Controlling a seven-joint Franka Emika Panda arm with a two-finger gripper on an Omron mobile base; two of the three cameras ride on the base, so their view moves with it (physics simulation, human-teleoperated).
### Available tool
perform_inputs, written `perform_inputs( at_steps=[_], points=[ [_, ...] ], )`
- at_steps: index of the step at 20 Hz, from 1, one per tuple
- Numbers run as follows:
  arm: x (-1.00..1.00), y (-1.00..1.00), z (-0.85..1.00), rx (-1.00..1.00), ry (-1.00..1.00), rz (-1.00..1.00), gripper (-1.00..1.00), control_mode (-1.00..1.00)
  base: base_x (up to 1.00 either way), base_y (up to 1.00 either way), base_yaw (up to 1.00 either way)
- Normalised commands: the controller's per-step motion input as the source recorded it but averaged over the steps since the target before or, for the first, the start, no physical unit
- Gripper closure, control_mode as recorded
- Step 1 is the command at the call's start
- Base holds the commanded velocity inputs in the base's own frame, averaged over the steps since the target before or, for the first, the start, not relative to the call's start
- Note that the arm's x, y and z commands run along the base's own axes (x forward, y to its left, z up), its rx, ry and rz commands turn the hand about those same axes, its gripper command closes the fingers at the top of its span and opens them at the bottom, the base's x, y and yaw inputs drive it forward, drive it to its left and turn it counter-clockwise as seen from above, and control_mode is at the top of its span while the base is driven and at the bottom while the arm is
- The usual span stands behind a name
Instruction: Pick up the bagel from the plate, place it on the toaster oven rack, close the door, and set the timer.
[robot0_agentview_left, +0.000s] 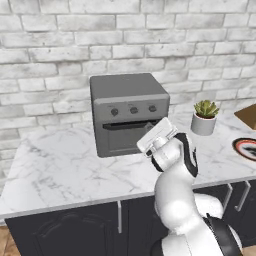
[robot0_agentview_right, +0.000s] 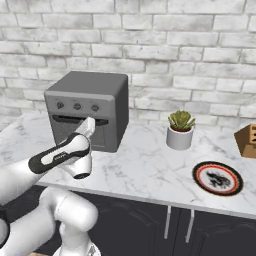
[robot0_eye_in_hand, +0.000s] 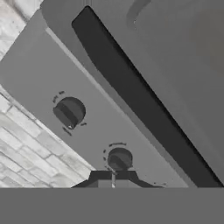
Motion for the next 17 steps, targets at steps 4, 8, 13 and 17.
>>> perform_inputs(
  at_steps=[4, 8, 13, 17],
  points=[
    [-0.62, 0.00, 0.87, 0.31, -0.07, -0.03, 1.00, -1.00, 0.00, 0.00, 0.00],
    [-0.56, 0.08, 0.99, 0.22, -0.04, 0.00, 1.00, -1.00, 0.00, 0.00, 0.00],
    [-0.65, 0.11, 0.93, 0.14, 0.00, 0.00, 1.00, -1.00, 0.00, 0.00, 0.00],
    [-0.65, 0.22, 0.77, 0.03, 0.00, -0.01, 1.00, -1.00, 0.00, 0.00, 0.00]
  ],
)
